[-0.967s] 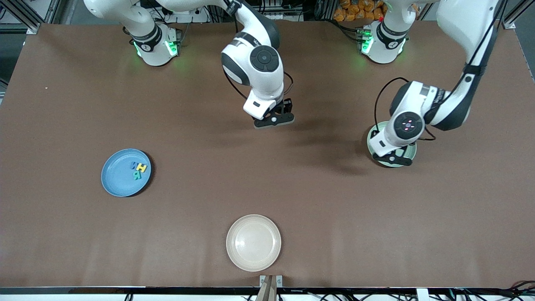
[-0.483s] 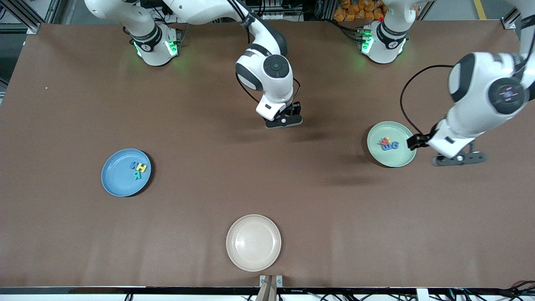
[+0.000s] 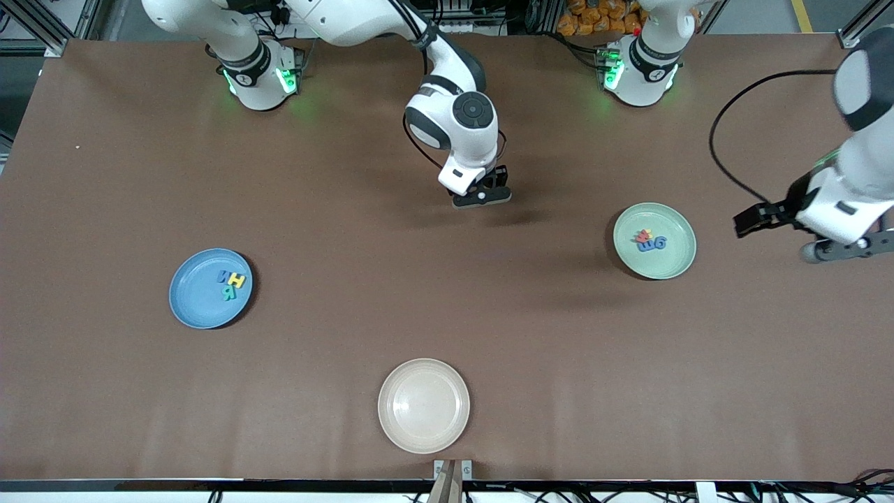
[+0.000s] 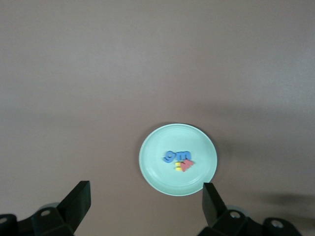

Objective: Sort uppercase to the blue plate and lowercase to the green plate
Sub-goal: 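Grasp the pink O with the right gripper and carry it to the blue plate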

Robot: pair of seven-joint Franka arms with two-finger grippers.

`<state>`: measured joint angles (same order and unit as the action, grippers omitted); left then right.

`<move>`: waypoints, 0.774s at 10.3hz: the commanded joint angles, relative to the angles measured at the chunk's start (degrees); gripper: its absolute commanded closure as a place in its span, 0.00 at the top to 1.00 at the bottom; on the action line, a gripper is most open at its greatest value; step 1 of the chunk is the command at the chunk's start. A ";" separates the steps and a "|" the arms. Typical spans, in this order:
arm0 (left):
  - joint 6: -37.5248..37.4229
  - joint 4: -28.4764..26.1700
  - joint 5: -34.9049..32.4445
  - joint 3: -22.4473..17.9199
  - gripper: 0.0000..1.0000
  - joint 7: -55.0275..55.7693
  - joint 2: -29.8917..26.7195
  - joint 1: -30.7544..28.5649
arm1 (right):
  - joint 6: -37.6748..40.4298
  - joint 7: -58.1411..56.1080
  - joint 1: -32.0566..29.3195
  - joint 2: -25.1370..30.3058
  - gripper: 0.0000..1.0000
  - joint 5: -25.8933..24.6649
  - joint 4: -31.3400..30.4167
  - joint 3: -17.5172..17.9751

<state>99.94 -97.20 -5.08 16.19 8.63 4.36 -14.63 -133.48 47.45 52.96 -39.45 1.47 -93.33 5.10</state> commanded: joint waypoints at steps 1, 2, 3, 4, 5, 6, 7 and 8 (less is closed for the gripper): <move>-1.94 0.79 1.57 0.34 1.00 -4.67 -3.11 -2.77 | -2.39 1.93 1.09 -1.76 0.74 -0.67 -0.10 -0.17; -2.73 0.96 1.48 0.68 1.00 -4.68 -3.39 -2.68 | -3.62 3.25 1.18 -2.64 0.74 -1.02 -0.10 -0.26; -2.91 1.05 1.57 0.77 1.00 -4.68 -3.74 -2.60 | -4.06 3.26 1.35 -2.99 0.74 -1.03 -0.10 -0.18; -2.91 1.14 1.57 1.30 1.00 -4.59 -3.74 -2.16 | -4.16 3.43 1.53 -3.26 0.73 -1.12 0.08 -0.17; -2.91 1.22 1.57 2.26 1.00 -3.98 -3.74 -2.16 | -4.33 3.61 1.62 -3.52 0.72 -1.64 0.17 -0.17; -2.91 1.66 2.61 2.36 1.00 -3.63 -3.74 -2.07 | -4.68 3.70 1.88 -3.79 0.68 -1.73 0.26 -0.26; -2.91 1.84 5.06 2.44 1.00 -3.36 -3.65 -2.16 | -4.77 3.70 1.97 -3.88 0.64 -1.73 0.43 -0.18; -2.82 1.93 6.65 2.45 1.00 -3.10 -3.57 -2.07 | -4.77 3.70 1.97 -3.88 0.55 -2.17 0.43 -0.17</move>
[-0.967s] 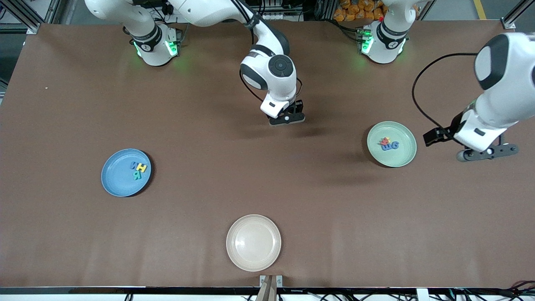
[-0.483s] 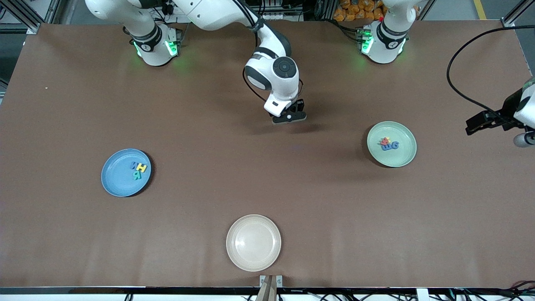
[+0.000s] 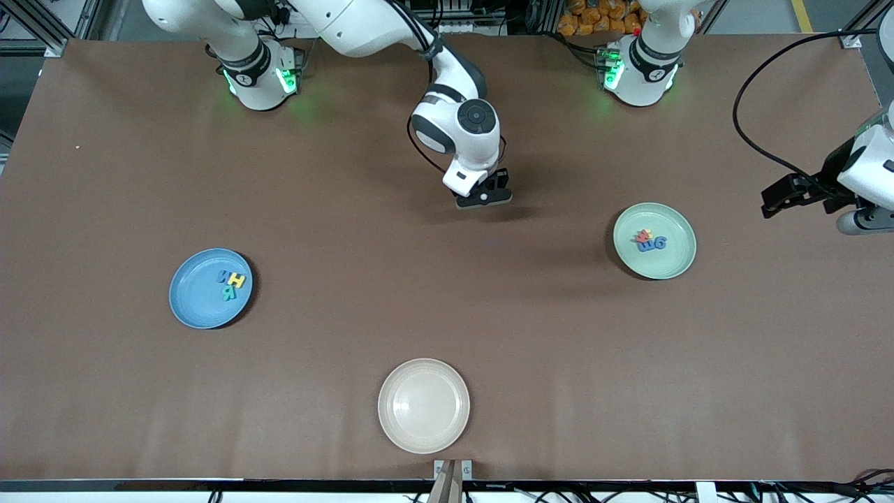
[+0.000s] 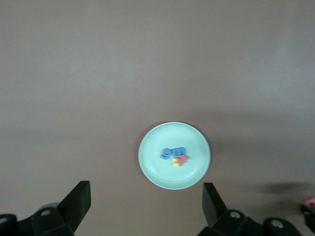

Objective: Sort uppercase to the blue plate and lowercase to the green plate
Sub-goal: 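Grasp the pink O with the right gripper and carry it to the blue plate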

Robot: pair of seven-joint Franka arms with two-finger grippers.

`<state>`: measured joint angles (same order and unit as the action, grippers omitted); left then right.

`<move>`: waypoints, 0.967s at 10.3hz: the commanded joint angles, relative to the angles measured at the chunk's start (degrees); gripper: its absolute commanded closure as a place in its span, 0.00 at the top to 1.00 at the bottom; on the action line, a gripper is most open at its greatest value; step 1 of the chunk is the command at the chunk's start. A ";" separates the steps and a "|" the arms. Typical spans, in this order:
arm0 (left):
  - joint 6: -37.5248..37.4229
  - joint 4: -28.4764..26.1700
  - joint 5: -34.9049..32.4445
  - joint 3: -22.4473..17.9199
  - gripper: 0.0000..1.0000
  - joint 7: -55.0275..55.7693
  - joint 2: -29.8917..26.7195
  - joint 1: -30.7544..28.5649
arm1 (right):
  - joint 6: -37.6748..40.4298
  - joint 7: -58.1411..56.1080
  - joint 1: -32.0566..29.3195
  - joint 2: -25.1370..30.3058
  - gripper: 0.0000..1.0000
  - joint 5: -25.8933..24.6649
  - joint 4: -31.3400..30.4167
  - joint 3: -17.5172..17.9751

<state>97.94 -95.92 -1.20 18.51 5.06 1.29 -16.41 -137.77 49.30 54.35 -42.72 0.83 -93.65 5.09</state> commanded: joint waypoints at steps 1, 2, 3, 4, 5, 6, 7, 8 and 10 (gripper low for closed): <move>-0.73 1.17 3.47 0.21 1.00 1.87 -0.32 -0.11 | -0.48 1.85 0.49 -0.69 0.48 -2.31 0.83 -0.16; -0.73 2.22 3.48 0.91 1.00 5.54 0.03 -0.11 | -0.48 1.85 0.58 -1.04 0.47 -2.41 0.92 -0.16; -0.73 2.31 3.31 1.18 1.00 8.28 0.12 -0.11 | -0.48 1.85 0.58 -1.31 0.47 -2.41 1.01 -0.16; -0.73 2.32 3.22 1.18 1.00 8.04 0.12 -0.20 | -0.48 1.85 0.58 -1.57 0.47 -2.41 1.10 -0.16; -0.73 2.32 3.04 1.18 1.00 8.13 0.12 -0.11 | -0.48 1.76 0.49 -1.75 0.48 -2.41 1.45 -0.16; -0.73 2.32 2.87 1.26 1.00 8.13 0.12 -0.03 | -0.48 1.76 0.49 -2.10 0.48 -2.41 1.71 -0.25; -0.73 2.32 2.87 1.35 1.00 8.13 0.12 -0.02 | -0.39 1.59 0.41 -2.19 0.39 -3.10 1.97 -0.25; -0.73 2.40 2.87 1.35 1.00 7.95 0.12 -0.02 | -0.39 1.59 0.32 -2.19 0.11 -4.85 2.15 -0.25; -0.73 3.10 2.87 1.35 1.00 7.86 0.29 0.06 | -0.22 0.80 -0.21 -1.58 0.00 -4.96 2.33 -0.25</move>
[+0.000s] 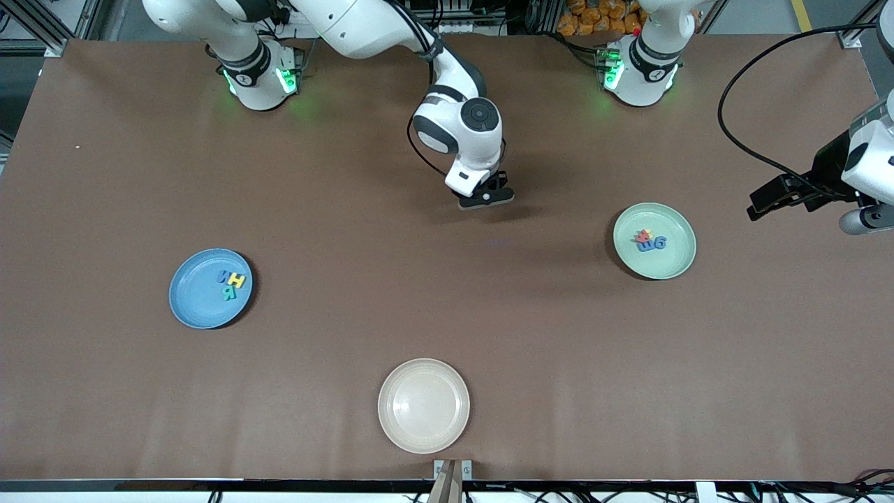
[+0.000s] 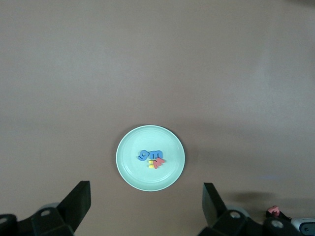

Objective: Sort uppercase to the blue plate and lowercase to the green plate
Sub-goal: 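Grasp the pink O with the right gripper and carry it to the blue plate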

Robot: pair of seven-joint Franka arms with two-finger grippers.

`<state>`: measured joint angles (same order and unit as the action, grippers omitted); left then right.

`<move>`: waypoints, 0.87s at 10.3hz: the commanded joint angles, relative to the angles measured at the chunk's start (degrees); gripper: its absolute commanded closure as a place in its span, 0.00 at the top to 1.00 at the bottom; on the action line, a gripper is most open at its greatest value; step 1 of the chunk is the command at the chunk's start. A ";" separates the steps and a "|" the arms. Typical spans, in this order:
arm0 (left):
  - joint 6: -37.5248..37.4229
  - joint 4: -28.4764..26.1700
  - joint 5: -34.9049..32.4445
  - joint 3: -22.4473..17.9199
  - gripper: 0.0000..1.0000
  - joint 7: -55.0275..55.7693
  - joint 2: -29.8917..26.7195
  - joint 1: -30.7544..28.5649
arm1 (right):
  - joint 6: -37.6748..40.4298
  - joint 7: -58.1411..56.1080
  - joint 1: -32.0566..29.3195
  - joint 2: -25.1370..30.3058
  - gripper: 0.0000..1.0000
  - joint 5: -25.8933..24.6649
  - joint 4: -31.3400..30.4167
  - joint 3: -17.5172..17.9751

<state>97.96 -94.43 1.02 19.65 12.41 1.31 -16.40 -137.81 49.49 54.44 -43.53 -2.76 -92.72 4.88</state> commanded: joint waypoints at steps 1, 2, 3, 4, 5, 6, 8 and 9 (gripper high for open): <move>-0.75 1.61 0.65 0.21 1.00 0.77 0.27 0.05 | 0.35 0.44 -1.51 0.10 0.00 -1.20 1.40 -0.04; -0.75 1.61 0.65 0.30 1.00 1.03 0.28 0.14 | 1.05 0.17 -2.48 1.50 0.00 -1.02 1.40 -0.04; -0.84 1.61 0.82 0.56 1.00 1.12 0.28 0.05 | 3.06 0.08 -4.23 3.35 0.00 -0.93 1.40 0.04; -0.84 1.61 0.65 0.56 1.00 1.04 0.28 -0.04 | 5.16 -1.13 -6.43 5.71 0.00 -0.67 1.31 0.05; -0.84 1.61 0.65 0.56 1.00 1.04 0.28 -0.04 | 8.58 -3.58 -9.67 8.00 0.00 -0.23 1.40 0.39; -0.84 1.61 0.65 0.56 1.00 1.04 0.28 -0.04 | 12.27 -4.13 -13.79 10.28 0.00 0.73 1.40 1.53; -0.84 1.61 0.65 0.56 1.00 1.04 0.28 -0.04 | 18.69 -9.55 -21.87 13.72 0.00 1.53 1.22 1.72; -0.84 1.61 0.65 0.65 1.00 1.04 0.28 -0.04 | 20.81 -13.50 -27.14 16.00 0.00 2.84 0.61 1.72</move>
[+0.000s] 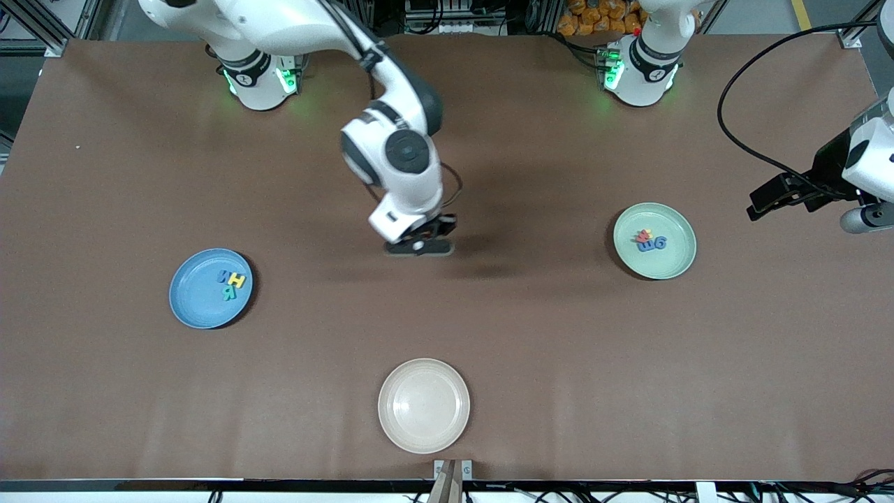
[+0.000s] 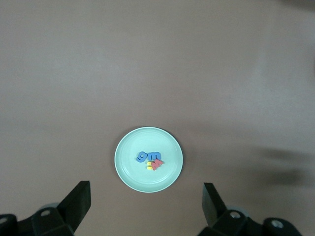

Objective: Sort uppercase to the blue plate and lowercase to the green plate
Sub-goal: 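Grasp the pink O with the right gripper and carry it to the blue plate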

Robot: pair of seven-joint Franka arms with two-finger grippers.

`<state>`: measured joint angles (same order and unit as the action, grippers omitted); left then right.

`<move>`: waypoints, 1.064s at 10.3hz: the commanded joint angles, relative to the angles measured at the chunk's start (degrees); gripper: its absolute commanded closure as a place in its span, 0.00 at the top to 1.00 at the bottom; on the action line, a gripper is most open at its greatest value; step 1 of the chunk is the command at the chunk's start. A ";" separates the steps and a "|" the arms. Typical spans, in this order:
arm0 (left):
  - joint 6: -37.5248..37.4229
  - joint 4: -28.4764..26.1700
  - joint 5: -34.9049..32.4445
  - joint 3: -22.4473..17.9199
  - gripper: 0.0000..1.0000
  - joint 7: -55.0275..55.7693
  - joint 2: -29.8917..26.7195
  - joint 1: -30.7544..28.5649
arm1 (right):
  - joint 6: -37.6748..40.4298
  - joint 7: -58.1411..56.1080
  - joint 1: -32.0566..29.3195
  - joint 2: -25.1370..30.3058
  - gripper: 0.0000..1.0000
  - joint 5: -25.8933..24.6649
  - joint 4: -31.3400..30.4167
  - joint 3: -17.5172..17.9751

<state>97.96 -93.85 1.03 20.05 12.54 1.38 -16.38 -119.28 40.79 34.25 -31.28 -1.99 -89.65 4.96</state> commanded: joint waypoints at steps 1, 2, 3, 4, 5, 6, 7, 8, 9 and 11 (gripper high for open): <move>-0.84 1.04 0.64 0.25 1.00 0.99 0.20 -0.05 | 5.70 -10.06 -11.18 5.34 0.00 3.38 -2.72 1.46; -0.84 1.04 0.64 0.25 1.00 1.08 0.20 0.03 | 9.12 -14.90 -15.31 6.31 0.00 3.48 -2.98 1.11; -0.84 0.95 0.73 0.25 1.00 1.08 0.20 0.04 | 10.29 -19.56 -19.88 6.93 0.00 3.39 -4.38 1.02; -0.93 0.95 0.73 0.34 1.00 1.08 0.12 0.04 | 10.30 -24.65 -24.54 7.55 0.00 3.31 -5.87 1.02; -0.93 0.95 0.82 1.13 1.00 1.17 0.20 0.04 | 10.30 -28.62 -26.58 7.55 0.00 2.61 -7.01 -0.28; -0.93 0.95 0.82 1.31 1.00 1.25 0.20 0.04 | 10.21 -31.27 -26.60 7.21 0.00 2.52 -7.55 -4.30; -0.93 0.95 0.82 1.31 1.00 1.26 0.20 -0.05 | 9.43 -35.73 -28.52 6.94 0.00 2.51 -8.25 -4.95; -1.01 0.95 0.82 1.40 1.00 1.26 0.12 0.03 | 6.29 -40.13 -32.02 6.85 0.00 2.78 -10.08 -4.96; -1.01 0.95 0.82 1.40 1.00 1.26 0.12 0.04 | 1.91 -43.65 -33.18 6.59 0.00 2.95 -12.45 -4.96; -1.01 0.86 0.82 1.40 1.00 1.26 0.12 0.04 | -2.96 -44.74 -33.90 5.45 0.00 2.60 -15.10 -5.48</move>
<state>97.94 -93.77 1.03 21.26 13.05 1.50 -16.26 -119.52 -2.70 0.60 -26.15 0.47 -102.14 -0.73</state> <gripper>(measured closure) 0.000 0.634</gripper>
